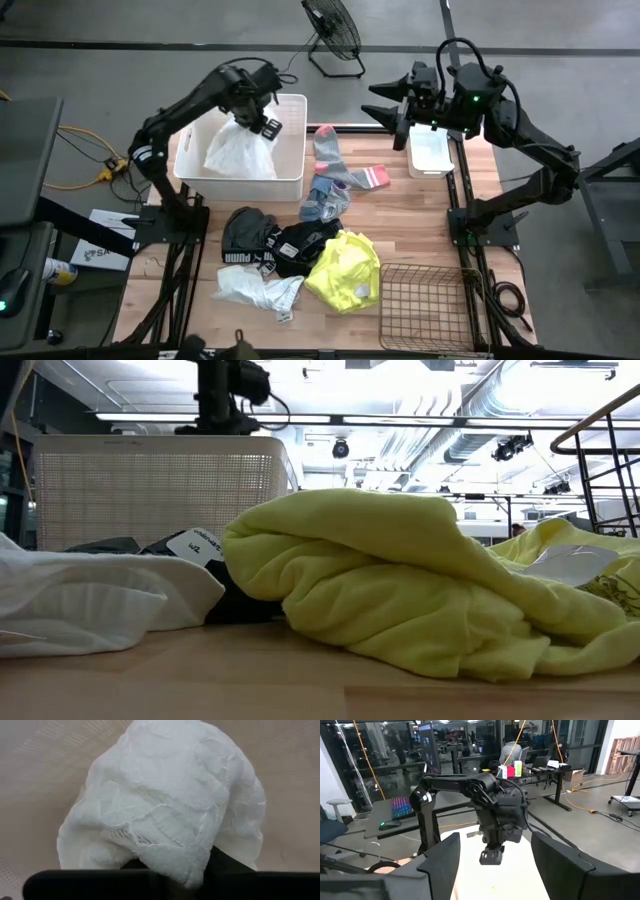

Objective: Pick & Place Cloths
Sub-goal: Put the white dress into the big white bin

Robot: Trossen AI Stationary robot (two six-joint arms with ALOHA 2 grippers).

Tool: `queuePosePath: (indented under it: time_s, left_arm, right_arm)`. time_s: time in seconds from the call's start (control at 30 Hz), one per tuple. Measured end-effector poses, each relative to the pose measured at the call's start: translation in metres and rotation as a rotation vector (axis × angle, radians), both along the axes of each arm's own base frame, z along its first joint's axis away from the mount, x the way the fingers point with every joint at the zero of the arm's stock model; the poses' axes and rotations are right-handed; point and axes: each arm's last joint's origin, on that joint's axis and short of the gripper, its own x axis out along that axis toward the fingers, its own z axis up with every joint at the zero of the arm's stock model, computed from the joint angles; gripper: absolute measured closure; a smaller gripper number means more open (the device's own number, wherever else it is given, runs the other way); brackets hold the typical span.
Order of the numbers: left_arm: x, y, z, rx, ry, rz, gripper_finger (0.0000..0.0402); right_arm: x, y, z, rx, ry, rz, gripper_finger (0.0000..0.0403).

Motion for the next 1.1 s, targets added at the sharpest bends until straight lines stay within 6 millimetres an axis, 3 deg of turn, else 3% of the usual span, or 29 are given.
queuePosePath:
  time_s: [0.33,0.6,1.1]
  left_arm:
    - [0.007,0.006,-0.046,-0.061,0.069,0.003,0.0360]
    - [0.008,0.004,-0.077,-0.042,-0.069,0.004,0.0360]
    - [0.006,-0.003,-0.129,-0.026,0.045,-0.570,0.0360]
  right_arm:
    - [0.000,0.000,0.000,0.019,-0.003,-0.001,0.0167]
    - [0.000,0.000,-0.001,0.024,-0.001,-0.001,0.0167]
    - [0.000,0.000,-0.003,0.029,0.021,-0.001,0.0167]
